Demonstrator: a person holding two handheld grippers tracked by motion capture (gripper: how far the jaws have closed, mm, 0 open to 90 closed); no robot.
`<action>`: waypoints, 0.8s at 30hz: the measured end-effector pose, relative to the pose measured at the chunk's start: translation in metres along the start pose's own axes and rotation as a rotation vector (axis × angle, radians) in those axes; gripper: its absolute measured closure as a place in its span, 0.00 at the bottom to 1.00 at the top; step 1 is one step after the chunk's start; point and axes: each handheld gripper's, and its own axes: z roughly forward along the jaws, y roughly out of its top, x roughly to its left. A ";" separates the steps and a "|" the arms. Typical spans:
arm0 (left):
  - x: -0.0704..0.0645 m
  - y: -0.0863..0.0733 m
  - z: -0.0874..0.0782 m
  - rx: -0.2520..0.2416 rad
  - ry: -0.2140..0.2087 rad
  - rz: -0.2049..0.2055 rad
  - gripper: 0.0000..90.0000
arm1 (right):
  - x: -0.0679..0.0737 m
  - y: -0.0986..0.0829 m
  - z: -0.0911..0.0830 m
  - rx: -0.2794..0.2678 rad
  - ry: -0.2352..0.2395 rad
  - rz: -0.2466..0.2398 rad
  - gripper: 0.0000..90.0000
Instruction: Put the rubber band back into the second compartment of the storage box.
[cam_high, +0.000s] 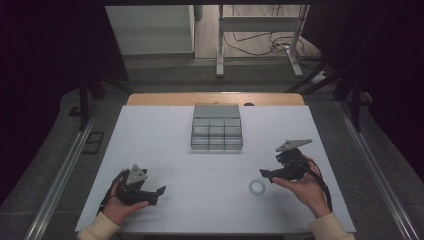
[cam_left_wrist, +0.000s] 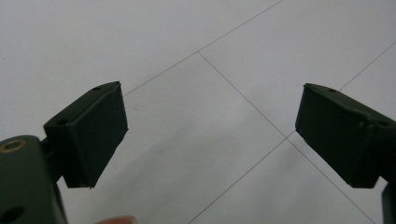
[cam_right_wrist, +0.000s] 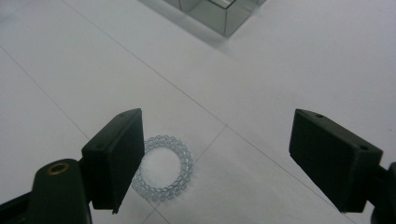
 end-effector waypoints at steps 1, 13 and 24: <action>0.000 0.000 0.000 0.000 0.000 0.000 0.11 | 0.000 0.000 0.000 0.000 0.000 0.000 0.21; 0.000 0.000 0.000 -0.001 -0.001 0.001 0.11 | 0.010 0.010 0.016 0.096 0.035 -0.032 0.23; 0.000 0.000 0.000 -0.001 -0.001 0.001 0.11 | 0.014 0.006 0.029 0.168 0.030 -0.044 0.26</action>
